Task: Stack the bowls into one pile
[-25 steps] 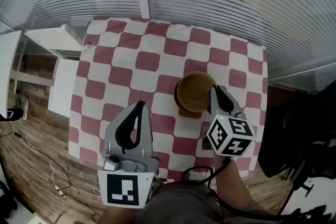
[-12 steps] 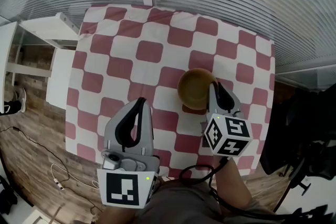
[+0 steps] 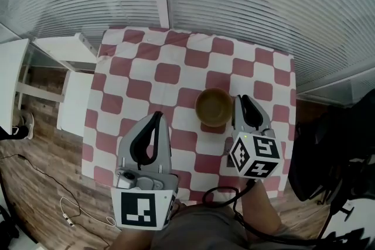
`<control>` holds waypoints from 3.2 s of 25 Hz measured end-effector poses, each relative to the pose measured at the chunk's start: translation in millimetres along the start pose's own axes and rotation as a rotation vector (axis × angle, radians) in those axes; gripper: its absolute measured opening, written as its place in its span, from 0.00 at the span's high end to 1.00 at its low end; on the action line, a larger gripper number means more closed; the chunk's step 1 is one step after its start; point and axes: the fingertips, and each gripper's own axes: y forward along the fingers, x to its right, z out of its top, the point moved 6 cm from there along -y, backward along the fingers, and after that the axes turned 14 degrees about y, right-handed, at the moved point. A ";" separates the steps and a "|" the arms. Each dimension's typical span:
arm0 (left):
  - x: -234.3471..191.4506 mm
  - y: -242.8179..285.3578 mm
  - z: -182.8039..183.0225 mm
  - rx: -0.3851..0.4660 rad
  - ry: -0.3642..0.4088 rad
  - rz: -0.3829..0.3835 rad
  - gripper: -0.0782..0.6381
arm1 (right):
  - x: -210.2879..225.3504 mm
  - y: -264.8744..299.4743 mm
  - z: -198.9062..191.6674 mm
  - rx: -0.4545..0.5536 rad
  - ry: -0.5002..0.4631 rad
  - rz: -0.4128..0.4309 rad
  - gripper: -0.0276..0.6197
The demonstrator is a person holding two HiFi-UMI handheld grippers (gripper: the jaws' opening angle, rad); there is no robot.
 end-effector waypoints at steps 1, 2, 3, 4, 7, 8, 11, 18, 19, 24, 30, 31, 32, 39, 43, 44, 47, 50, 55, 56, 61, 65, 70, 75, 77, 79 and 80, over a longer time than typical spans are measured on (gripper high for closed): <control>-0.4 -2.0 7.8 0.018 0.013 0.003 0.89 | -5.3 -7.0 10.4 0.031 -0.003 0.017 0.84; -1.1 -3.8 15.0 0.035 0.028 0.006 0.89 | -10.9 -14.5 21.6 0.065 -0.007 0.035 0.84; -2.2 -5.6 21.8 0.049 0.043 0.010 0.89 | -16.9 -22.5 33.0 0.099 -0.010 0.054 0.85; -3.4 -7.9 28.8 0.064 0.058 0.014 0.89 | -23.3 -31.1 44.0 0.131 -0.012 0.075 0.87; -6.3 -16.2 53.8 0.116 0.094 0.022 0.89 | -44.5 -57.9 75.3 0.211 -0.025 0.145 0.89; -7.1 -17.5 63.4 0.140 0.104 0.026 0.89 | -52.1 -65.5 86.0 0.239 -0.037 0.172 0.90; -9.9 -20.4 87.7 0.206 0.138 0.041 0.89 | -74.6 -85.7 109.2 0.317 -0.080 0.236 0.92; -16.1 -31.4 116.7 0.271 0.207 0.069 0.89 | -104.7 -122.4 127.7 0.414 -0.175 0.293 0.92; -17.1 -32.3 119.4 0.277 0.211 0.071 0.89 | -106.0 -124.6 128.6 0.423 -0.176 0.299 0.92; -20.7 -36.5 127.0 0.299 0.214 0.079 0.89 | -110.6 -132.7 126.4 0.440 -0.186 0.321 0.92; -14.9 -37.3 127.9 0.304 0.211 0.062 0.89 | -112.5 -136.2 123.1 0.438 -0.196 0.341 0.92; -13.5 -37.5 127.6 0.304 0.211 0.058 0.89 | -112.3 -136.6 122.5 0.438 -0.195 0.342 0.92; -12.2 -37.7 127.1 0.303 0.209 0.054 0.89 | -112.1 -137.1 122.0 0.438 -0.195 0.342 0.92; -7.3 -37.6 125.7 0.295 0.207 0.044 0.89 | -109.1 -136.8 120.1 0.433 -0.188 0.341 0.92; -4.9 -37.6 125.1 0.296 0.207 0.037 0.89 | -108.4 -136.5 119.2 0.428 -0.191 0.346 0.92; -4.5 -37.7 124.9 0.295 0.207 0.035 0.89 | -108.4 -136.5 119.2 0.428 -0.192 0.346 0.92; -3.7 -36.3 124.7 0.293 0.208 0.029 0.89 | -107.5 -135.4 119.4 0.425 -0.189 0.340 0.92; -3.6 -34.9 125.0 0.293 0.210 0.026 0.89 | -107.3 -134.4 119.8 0.425 -0.191 0.339 0.92; -1.1 -33.1 125.0 0.293 0.211 0.019 0.89 | -105.6 -134.1 120.8 0.429 -0.191 0.336 0.92; -0.6 -32.2 125.0 0.294 0.212 0.017 0.89 | -104.8 -133.6 121.0 0.429 -0.190 0.334 0.92; -0.4 -28.2 124.4 0.290 0.212 0.013 0.89 | -103.0 -130.3 121.3 0.427 -0.185 0.331 0.92; 0.0 -26.5 124.8 0.291 0.212 0.011 0.89 | -101.9 -129.7 122.0 0.428 -0.182 0.328 0.92; 4.0 -24.5 124.1 0.289 0.212 0.002 0.89 | -98.1 -129.4 122.0 0.430 -0.178 0.322 0.92; 5.3 -23.3 123.5 0.289 0.213 -0.002 0.89 | -96.4 -128.8 121.1 0.427 -0.177 0.318 0.92; 6.2 -23.8 123.4 0.291 0.214 -0.003 0.89 | -95.9 -129.5 120.8 0.429 -0.176 0.317 0.92; 7.0 -24.1 123.3 0.290 0.215 -0.004 0.89 | -95.3 -129.9 120.3 0.429 -0.175 0.315 0.92; 7.5 -24.2 123.1 0.289 0.214 -0.004 0.89 | -95.0 -130.0 120.0 0.428 -0.175 0.315 0.92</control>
